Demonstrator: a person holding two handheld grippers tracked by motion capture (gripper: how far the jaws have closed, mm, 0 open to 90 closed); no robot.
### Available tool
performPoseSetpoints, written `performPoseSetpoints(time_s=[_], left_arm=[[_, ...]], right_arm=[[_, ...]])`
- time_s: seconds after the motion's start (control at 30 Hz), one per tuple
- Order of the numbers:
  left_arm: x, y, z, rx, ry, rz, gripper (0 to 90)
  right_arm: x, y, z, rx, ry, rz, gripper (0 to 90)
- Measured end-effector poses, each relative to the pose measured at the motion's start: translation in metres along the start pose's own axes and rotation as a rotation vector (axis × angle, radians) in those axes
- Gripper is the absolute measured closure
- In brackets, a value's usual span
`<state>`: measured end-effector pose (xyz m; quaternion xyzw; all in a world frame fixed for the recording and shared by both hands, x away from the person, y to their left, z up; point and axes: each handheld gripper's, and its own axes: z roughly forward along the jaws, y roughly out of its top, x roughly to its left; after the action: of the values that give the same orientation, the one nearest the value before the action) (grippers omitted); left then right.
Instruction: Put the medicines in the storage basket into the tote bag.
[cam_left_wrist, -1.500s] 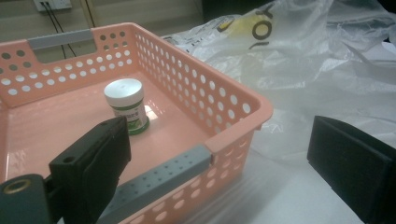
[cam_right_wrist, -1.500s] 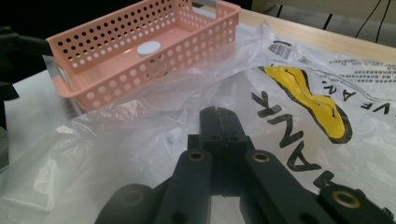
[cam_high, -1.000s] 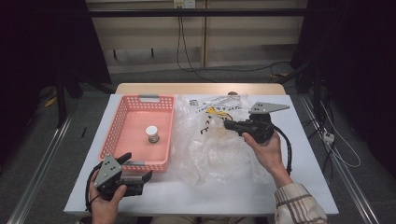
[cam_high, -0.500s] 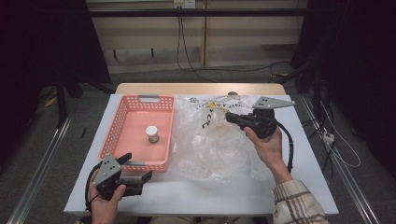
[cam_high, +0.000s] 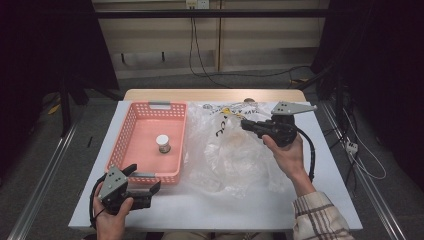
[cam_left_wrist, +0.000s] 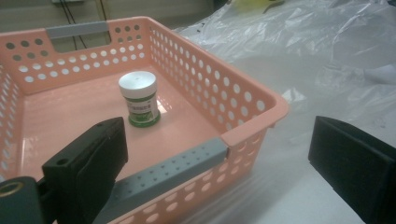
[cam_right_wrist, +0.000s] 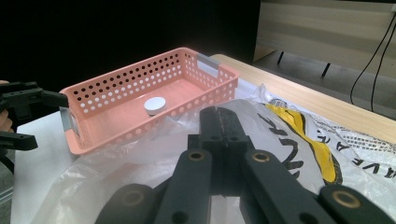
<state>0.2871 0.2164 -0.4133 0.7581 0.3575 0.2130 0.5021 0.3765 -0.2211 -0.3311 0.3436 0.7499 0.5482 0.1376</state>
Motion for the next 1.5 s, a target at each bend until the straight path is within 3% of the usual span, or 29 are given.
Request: performPoseSetpoints(time_s=[0.17,0.3,0.47,0.7,0.87,0.97,1.03,1.1,1.17,1.23,1.33,1.5], left_arm=[[0.003,0.003,0.004,0.042,-0.040,-0.031,7.6],[0.003,0.013,0.007,0.055,-0.037,0.002,8.1],[0.009,0.028,0.011,0.071,-0.004,0.037,8.1],[0.021,0.046,0.026,0.117,-0.048,0.071,10.5],[0.029,0.057,0.038,0.133,-0.068,0.056,9.5],[0.037,0.062,0.045,0.146,-0.058,0.069,8.6],[0.045,0.065,0.052,0.162,-0.090,0.058,8.0],[0.052,0.068,0.059,0.178,-0.075,0.060,7.1],[0.058,0.070,0.066,0.185,-0.087,0.030,7.1],[0.063,0.072,0.073,0.198,-0.086,0.033,7.1],[0.067,0.075,0.081,0.203,-0.059,0.030,7.0],[0.070,0.078,0.097,0.244,-0.043,0.071,7.5]], right_arm=[[-0.001,0.003,-0.002,-0.001,-0.001,0.000,90.0],[0.000,0.003,-0.005,-0.004,-0.002,0.002,90.0],[0.000,0.002,-0.005,0.001,0.002,-0.002,90.0],[0.001,0.001,-0.003,0.006,0.009,-0.006,90.0],[0.000,0.000,-0.002,0.013,0.009,-0.004,90.0],[0.000,0.000,-0.001,0.018,0.009,-0.007,90.0],[0.001,-0.001,0.000,0.019,0.010,-0.008,90.0],[0.001,-0.001,0.000,0.016,0.008,-0.008,90.0],[0.001,-0.001,0.001,0.021,0.008,-0.013,90.0],[0.001,-0.001,0.001,0.021,0.009,-0.010,90.0],[0.000,-0.001,0.002,0.023,0.011,-0.009,90.0],[0.000,-0.003,0.004,0.028,0.010,-0.007,90.0]])
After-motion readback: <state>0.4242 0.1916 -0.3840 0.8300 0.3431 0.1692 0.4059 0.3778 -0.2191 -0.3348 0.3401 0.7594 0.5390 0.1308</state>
